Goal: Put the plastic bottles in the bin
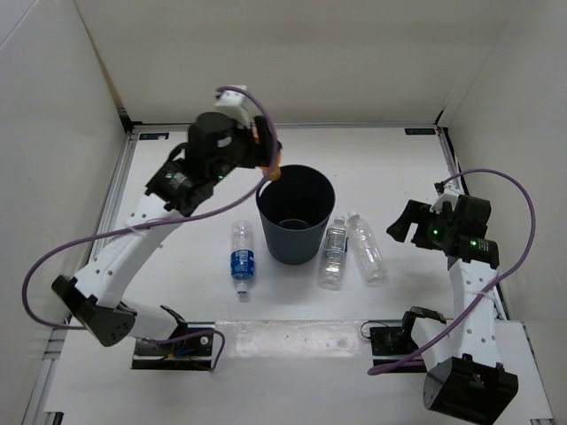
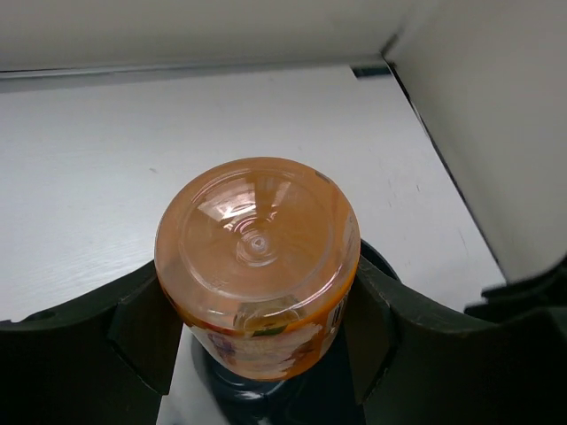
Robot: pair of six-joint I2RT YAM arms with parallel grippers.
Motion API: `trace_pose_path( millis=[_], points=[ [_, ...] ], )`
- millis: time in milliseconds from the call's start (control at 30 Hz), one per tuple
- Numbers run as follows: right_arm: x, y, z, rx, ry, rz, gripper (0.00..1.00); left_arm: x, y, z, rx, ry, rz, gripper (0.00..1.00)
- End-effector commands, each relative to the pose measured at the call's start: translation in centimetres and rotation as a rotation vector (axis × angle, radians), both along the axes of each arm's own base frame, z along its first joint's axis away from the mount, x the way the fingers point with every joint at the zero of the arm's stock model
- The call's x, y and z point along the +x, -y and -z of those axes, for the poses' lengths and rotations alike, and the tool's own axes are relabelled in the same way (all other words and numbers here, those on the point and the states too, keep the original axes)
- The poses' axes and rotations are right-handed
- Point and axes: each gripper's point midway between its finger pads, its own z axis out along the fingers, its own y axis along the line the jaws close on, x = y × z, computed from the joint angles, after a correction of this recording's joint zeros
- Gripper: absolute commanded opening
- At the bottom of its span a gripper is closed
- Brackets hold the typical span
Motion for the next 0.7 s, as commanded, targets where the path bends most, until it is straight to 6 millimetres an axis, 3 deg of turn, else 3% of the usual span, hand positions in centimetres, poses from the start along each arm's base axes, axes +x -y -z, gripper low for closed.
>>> trace_pose_path(
  millis=[0, 33, 167, 267, 400, 600, 667],
  points=[
    [0.4, -0.4, -0.8, 0.036, 0.037, 0.000, 0.90, -0.9, 2.5, -0.9, 0.073, 0.077, 0.059, 0.61],
    [0.3, -0.4, -0.8, 0.037, 0.036, 0.003, 0.90, -1.5, 4.2, -0.1, 0.085, 0.065, 0.098, 0.61],
    [0.4, -0.3, -0.7, 0.036, 0.037, 0.005, 0.90, -2.2, 6.8, 1.8, 0.108, 0.036, 0.153, 0.62],
    [0.5, 0.0, -0.5, 0.030, 0.029, 0.026, 0.90, -2.9, 7.6, 3.0, 0.119, 0.011, 0.172, 0.64],
    [0.6, 0.2, -0.4, 0.021, 0.023, 0.039, 0.90, -2.8, 8.0, 6.1, 0.146, -0.065, 0.172, 0.74],
    [1.1, 0.5, -1.1, -0.024, 0.048, 0.035, 0.90, -2.3, 8.0, 6.7, 0.189, -0.078, 0.162, 0.96],
    [1.3, 0.2, -2.2, -0.094, 0.099, -0.042, 0.90, -1.5, 7.3, 5.1, 0.198, -0.044, 0.136, 1.00]
  ],
)
